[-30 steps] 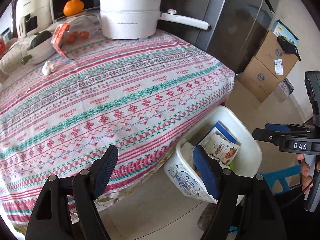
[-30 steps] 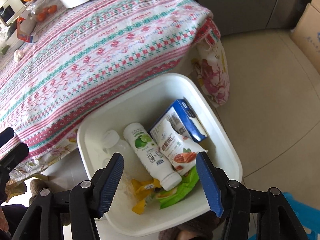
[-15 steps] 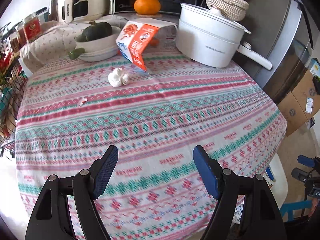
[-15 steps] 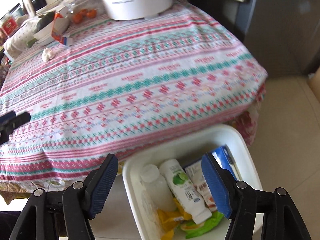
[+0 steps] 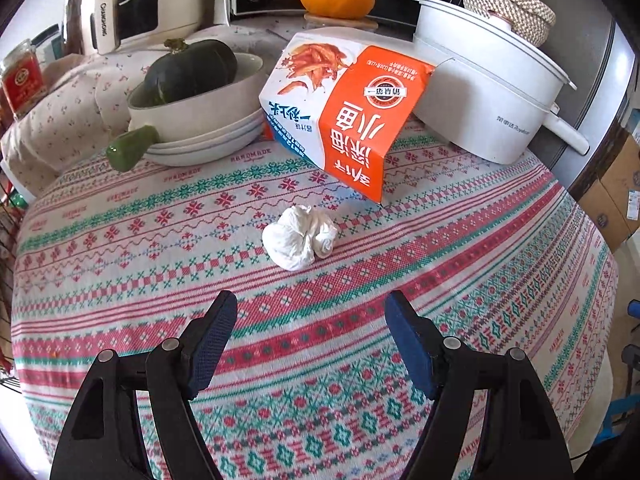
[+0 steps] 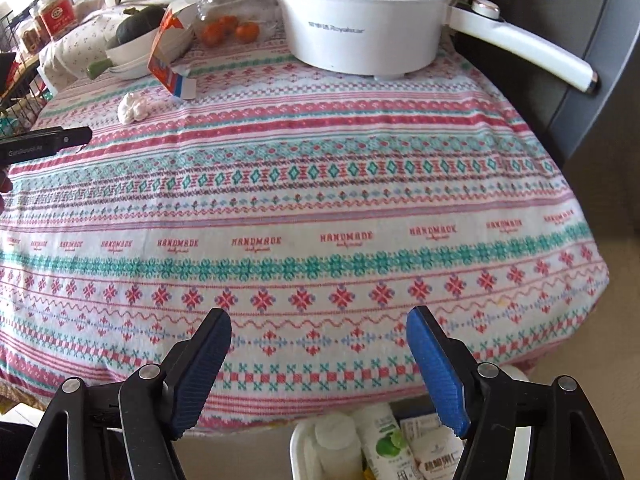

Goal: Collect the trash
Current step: 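Grasp the crumpled white tissue with the left tool, then grasp the orange milk carton with the right tool while the left holds the tissue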

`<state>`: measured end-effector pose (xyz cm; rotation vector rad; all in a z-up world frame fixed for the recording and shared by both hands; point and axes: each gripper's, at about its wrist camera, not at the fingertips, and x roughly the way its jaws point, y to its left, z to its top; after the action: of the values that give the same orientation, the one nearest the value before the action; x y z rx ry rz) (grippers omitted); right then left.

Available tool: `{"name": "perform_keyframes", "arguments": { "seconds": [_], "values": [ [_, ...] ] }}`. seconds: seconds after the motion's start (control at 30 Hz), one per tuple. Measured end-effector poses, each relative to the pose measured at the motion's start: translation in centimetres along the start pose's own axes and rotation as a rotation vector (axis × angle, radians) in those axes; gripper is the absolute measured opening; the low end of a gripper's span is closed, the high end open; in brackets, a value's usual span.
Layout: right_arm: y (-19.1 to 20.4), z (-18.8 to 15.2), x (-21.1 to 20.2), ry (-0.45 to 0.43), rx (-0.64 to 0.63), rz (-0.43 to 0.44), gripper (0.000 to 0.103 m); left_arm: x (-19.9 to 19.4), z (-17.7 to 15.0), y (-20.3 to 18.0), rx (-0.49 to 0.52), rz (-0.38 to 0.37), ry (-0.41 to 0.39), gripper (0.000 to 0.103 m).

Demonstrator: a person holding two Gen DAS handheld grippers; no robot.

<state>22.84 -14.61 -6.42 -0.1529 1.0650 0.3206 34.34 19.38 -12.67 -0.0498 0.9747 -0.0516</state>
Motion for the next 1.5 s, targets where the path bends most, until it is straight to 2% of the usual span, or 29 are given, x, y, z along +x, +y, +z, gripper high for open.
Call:
{"name": "perform_keyframes", "arguments": {
  "seconds": [0.1, 0.17, 0.2, 0.27, 0.33, 0.57, 0.7, 0.93, 1.07, 1.2, 1.33, 1.43, 1.5],
  "values": [
    [0.6, 1.5, 1.3, -0.012, -0.013, 0.009, 0.077, 1.7, 1.0, 0.0, 0.007, -0.004, -0.007, 0.075],
    [1.1, 2.4, 2.2, -0.020, -0.019, 0.018, 0.077, 2.8, 1.5, 0.2, 0.016, -0.002, 0.001, 0.064],
    [1.3, 2.8, 2.6, -0.025, -0.022, 0.023, 0.077, 3.3, 1.7, 0.3, 0.019, -0.012, 0.010, 0.053],
    [1.8, 3.7, 3.5, -0.036, -0.026, 0.031, 0.077, 4.0, 2.1, 0.6, 0.018, -0.018, 0.015, 0.044],
    [2.4, 4.6, 4.5, -0.039, -0.027, 0.038, 0.077, 4.2, 2.3, 1.0, 0.017, -0.033, 0.009, 0.024],
    [4.9, 8.2, 6.8, -0.078, -0.014, 0.084, 0.077, 3.1, 1.4, 2.9, -0.016, -0.068, -0.010, 0.020],
    [6.9, 10.5, 7.6, -0.114, -0.009, 0.109, 0.077, 0.8, -0.2, 3.4, -0.057, -0.051, -0.014, 0.019],
    [11.6, 14.4, 8.9, -0.206, -0.016, 0.166, 0.077, -3.5, -2.1, 5.8, -0.090, 0.028, -0.031, 0.019],
    [14.3, 16.4, 10.2, -0.257, -0.042, 0.186, 0.077, -4.3, -2.8, 6.8, -0.116, 0.025, -0.028, 0.019],
    [16.2, 18.5, 12.0, -0.285, -0.047, 0.185, 0.077, -4.9, -3.5, 7.1, -0.088, 0.050, -0.036, 0.019],
    [16.9, 20.3, 13.9, -0.277, -0.021, 0.163, 0.063, -4.8, -3.8, 7.6, -0.105, 0.050, -0.027, 0.019],
    [16.7, 20.9, 15.0, -0.258, 0.024, 0.179, 0.055, -4.6, -3.7, 7.7, -0.118, 0.048, -0.023, 0.019],
    [16.9, 21.0, 15.5, -0.243, 0.022, 0.176, 0.046, -4.7, -3.6, 7.5, -0.113, 0.057, -0.023, 0.019]
  ]
}}
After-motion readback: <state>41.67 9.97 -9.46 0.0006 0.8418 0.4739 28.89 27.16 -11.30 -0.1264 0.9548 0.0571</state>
